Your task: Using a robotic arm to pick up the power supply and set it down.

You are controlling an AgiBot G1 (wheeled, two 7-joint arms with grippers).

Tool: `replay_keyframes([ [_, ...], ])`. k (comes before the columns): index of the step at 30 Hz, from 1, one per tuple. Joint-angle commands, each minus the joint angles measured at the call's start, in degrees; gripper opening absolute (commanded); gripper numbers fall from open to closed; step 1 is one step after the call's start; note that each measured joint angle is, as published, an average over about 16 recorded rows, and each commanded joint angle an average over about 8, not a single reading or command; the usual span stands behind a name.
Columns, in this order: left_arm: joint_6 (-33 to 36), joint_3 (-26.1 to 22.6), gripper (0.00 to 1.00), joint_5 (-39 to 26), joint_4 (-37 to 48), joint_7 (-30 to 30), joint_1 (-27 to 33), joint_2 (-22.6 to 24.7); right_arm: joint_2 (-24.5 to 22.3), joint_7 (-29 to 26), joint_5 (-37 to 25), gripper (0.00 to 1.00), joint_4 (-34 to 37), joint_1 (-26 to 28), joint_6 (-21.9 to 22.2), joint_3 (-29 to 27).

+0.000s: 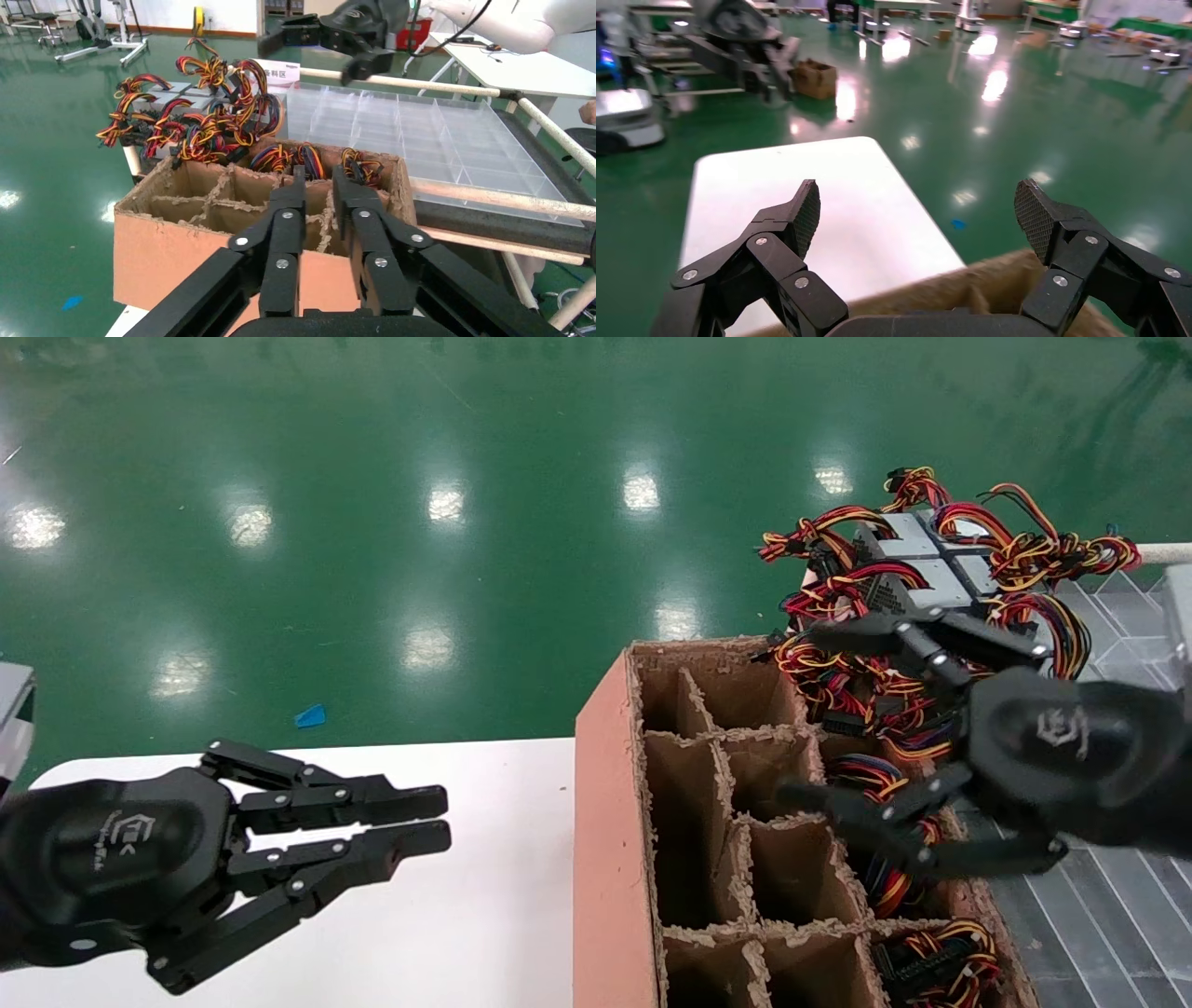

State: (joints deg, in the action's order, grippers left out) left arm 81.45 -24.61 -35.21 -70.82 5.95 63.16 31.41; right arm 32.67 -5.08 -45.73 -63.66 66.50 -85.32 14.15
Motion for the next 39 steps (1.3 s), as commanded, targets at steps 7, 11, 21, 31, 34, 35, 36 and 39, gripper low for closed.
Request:
replay_keyframes([
  [7, 0.0, 0.0, 1.0, 0.0, 0.0, 0.0, 0.0, 0.0, 1.2, -2.9, 1.98, 1.0, -5.06, -2.52, -0.19, 0.96],
  [11, 0.0, 0.0, 1.0, 0.0, 0.0, 0.0, 0.0, 0.0, 1.8, -4.35, 2.97, 1.0, -7.6, -3.78, -0.28, 1.43],
  [21, -0.02, 0.01, 1.0, 0.0, 0.01, 0.0, -0.02, -0.01, 2.61, -6.12, 4.36, 1.0, -11.03, -5.51, -0.39, 2.08],
  [31, -0.02, 0.01, 1.0, 0.0, 0.01, 0.0, -0.02, -0.01, 2.47, -5.83, 4.19, 1.0, -10.39, -5.22, -0.39, 2.02],
  [34, -0.02, 0.01, 1.0, 0.0, 0.01, 0.0, -0.02, -0.01, 2.44, -5.77, 4.11, 1.0, -10.26, -5.16, -0.38, 1.99],
  [35, -0.02, 0.01, 1.0, 0.0, 0.01, 0.0, -0.02, -0.01, 2.43, -5.76, 4.09, 1.0, -10.22, -5.14, -0.38, 1.98],
  [36, -0.02, 0.01, 1.0, 0.0, 0.01, 0.0, -0.02, -0.01, 2.42, -5.75, 4.07, 1.0, -10.18, -5.12, -0.38, 1.97],
  [39, -0.02, 0.01, 1.0, 0.0, 0.01, 0.0, -0.02, -0.01, 2.4, -5.72, 4.02, 1.0, -10.09, -5.07, -0.37, 1.95],
])
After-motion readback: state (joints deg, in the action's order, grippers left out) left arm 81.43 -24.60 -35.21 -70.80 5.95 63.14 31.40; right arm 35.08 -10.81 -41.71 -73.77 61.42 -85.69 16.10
